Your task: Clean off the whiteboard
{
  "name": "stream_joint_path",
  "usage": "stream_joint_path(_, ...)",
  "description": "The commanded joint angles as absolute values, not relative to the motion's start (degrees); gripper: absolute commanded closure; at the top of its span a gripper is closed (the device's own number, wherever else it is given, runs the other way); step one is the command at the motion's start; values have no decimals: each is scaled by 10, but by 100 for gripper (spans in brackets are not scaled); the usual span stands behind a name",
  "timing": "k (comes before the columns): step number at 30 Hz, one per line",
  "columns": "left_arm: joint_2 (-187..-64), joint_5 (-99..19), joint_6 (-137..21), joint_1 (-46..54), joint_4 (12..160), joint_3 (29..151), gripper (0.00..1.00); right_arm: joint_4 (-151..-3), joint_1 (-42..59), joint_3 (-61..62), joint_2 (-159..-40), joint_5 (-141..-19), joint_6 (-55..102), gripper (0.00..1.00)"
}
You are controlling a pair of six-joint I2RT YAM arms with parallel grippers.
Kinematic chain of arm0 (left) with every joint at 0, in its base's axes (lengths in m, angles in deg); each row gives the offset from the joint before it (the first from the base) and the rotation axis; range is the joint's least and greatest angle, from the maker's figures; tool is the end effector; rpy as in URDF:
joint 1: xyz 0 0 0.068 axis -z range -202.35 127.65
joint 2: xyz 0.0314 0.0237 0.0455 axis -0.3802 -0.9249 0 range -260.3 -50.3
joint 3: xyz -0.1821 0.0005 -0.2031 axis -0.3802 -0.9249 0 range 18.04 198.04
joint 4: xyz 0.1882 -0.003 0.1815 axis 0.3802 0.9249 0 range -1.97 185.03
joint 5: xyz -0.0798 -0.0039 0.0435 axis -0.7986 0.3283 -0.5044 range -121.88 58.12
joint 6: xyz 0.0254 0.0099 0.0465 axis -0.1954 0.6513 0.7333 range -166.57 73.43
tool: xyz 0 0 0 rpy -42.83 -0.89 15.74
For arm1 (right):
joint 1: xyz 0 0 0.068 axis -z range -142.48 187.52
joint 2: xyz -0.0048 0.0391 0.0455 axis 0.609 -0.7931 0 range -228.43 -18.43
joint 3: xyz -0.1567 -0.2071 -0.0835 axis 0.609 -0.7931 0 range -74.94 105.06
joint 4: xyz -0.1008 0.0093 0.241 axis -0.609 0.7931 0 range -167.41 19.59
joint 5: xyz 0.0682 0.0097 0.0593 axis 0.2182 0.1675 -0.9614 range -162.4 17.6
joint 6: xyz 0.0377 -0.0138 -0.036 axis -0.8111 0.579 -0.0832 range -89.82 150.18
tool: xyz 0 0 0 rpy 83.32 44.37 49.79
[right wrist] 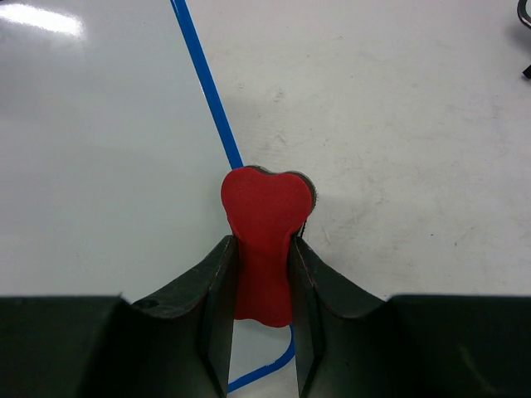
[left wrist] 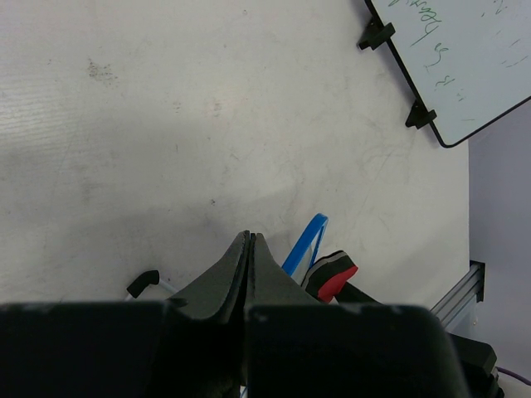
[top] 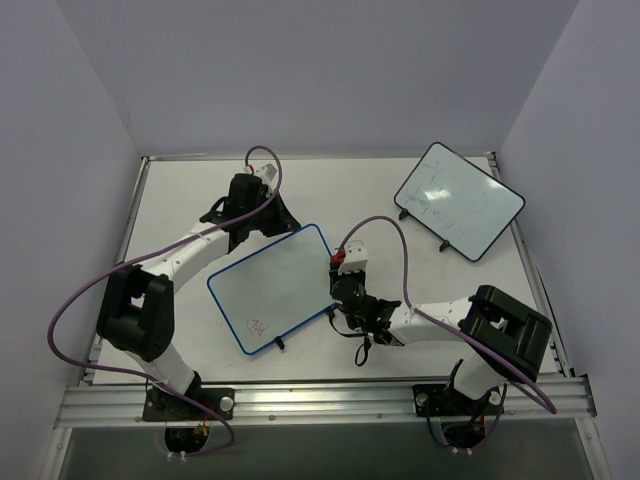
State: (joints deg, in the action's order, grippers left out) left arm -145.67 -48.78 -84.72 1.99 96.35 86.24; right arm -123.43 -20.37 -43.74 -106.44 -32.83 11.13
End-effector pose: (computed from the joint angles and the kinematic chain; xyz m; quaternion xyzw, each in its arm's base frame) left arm 0.3403 -0.1653 0.2550 -0.0389 0.8810 -0.3467 0.3195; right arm 0.1758 0.2376 0.1862 -0.0375 0.7554 0.1690 0.6320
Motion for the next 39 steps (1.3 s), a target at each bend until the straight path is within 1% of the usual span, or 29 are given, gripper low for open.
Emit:
stream_joint_path(1,-1439,-502,-844,27,951,862,98,-1240,-216,-445,-1051,-318,99,100)
stream_joint_path(11,-1438,-502,-845,27,950,860,98,-1235,-291,-438,-1073,-282,80,100)
stream_joint_path(26,-1436,-504,-845,27,950,860,98,-1236,-346,-310,-1187,-307,113,100)
stream_joint_path(32,-1435,-504,-845,27,951,861,98,-1232,-344,-322,-1184,-304,108,100)
stream_joint_path(39,-1436,-503,-847,27,950,860,98,-1213,-309,-375,-1128,-291,84,100)
